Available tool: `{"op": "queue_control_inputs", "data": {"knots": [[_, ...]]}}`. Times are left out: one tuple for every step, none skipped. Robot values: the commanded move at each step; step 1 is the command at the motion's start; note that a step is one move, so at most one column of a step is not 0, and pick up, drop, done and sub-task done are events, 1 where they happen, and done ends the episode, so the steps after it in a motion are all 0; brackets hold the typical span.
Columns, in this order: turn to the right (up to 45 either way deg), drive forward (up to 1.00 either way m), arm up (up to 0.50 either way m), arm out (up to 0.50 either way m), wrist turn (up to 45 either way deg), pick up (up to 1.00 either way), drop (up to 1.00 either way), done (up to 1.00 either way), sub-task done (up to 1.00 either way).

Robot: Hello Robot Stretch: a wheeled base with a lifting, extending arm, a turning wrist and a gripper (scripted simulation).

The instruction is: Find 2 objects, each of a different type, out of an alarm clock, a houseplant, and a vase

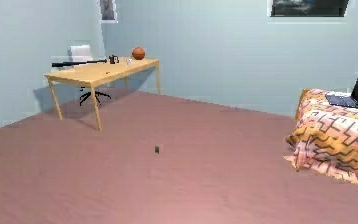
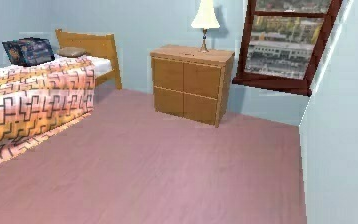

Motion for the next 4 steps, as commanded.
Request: {"op": "queue_control_inputs", "data": {"knots": [[24.0, 0.00, 0.00, 0.00, 0.0, 0.00, 0.00, 0.00, 0.00], [0.0, 0.05, 0.00, 0.00, 0.0, 0.00, 0.00, 0.00, 0.00], [-45.0, 0.00, 0.00, 0.00, 0.0, 0.00, 0.00, 0.00, 0.00], [-24.0, 0.00, 0.00, 0.00, 0.0, 0.00, 0.00, 0.00, 0.00]]}}
